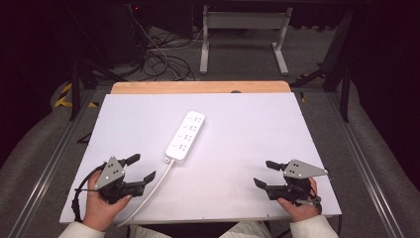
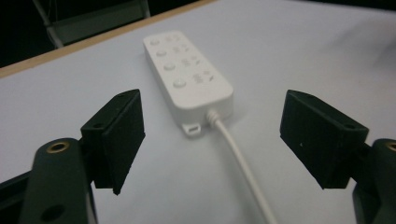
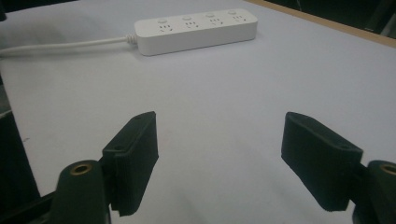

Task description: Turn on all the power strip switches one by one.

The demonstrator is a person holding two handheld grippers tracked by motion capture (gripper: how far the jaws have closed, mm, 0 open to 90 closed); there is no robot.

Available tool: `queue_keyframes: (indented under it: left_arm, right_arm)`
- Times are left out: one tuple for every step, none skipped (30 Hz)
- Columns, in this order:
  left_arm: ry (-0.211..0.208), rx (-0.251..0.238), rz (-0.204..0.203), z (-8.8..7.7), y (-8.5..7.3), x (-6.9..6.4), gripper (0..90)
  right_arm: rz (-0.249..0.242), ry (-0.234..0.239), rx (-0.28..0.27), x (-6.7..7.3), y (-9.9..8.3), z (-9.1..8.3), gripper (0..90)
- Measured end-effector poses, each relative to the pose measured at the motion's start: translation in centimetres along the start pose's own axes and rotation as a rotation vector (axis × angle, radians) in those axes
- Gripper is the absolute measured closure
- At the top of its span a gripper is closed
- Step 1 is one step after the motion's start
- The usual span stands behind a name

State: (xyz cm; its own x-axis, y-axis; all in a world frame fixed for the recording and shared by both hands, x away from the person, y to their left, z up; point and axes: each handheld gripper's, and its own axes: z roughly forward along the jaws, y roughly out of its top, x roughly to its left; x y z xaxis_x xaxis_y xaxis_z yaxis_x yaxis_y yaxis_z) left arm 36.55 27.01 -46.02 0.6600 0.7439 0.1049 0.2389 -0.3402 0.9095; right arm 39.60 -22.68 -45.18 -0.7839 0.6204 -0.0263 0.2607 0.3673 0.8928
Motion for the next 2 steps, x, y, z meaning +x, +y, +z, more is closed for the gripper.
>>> queue_keyframes:
  left_arm:
    - [0.0,-0.002,-0.005,-0.15,-0.18,-0.08,22.2]
    - [-0.005,0.0,-0.014,-0.25,-0.29,-0.15,22.2]
  right_arm:
    - [0.0,-0.011,0.005,-0.01,0.02,0.0,27.9]
    - [0.002,-0.018,0.008,-0.05,0.02,-0.02,27.9]
